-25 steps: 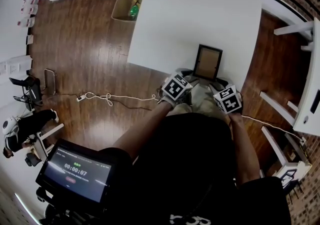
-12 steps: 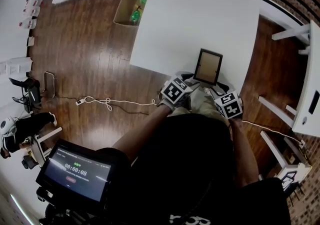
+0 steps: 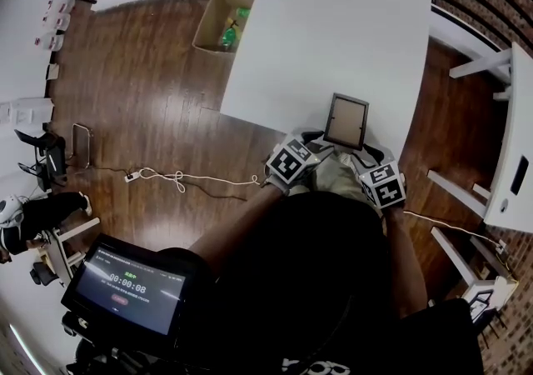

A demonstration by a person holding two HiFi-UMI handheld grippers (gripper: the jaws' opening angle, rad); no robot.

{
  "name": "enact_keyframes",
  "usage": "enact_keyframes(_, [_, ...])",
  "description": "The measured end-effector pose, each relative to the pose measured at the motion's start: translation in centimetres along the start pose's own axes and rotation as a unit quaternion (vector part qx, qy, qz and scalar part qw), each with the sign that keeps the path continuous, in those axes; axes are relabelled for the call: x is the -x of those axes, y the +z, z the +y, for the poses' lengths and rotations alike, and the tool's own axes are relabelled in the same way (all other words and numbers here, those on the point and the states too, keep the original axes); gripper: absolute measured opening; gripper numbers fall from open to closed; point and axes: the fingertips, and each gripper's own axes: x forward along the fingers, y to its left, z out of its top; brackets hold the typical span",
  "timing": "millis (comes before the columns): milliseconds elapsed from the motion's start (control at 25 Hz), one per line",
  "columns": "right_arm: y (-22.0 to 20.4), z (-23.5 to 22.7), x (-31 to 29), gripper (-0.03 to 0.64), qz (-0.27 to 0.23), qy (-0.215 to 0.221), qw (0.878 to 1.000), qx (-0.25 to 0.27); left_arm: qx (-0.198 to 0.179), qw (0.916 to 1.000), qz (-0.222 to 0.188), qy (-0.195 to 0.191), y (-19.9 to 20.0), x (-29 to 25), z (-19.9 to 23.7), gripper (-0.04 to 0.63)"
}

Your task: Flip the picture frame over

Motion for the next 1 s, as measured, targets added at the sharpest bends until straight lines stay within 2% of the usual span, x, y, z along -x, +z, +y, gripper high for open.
enact_keyframes(1000, [2.4,1.4,3.8,0.141,-0.021,-0.012,1.000,0.003,-0.019,0.9989,-0.043,-0.007,2.7,3.3,-1.9,0.201])
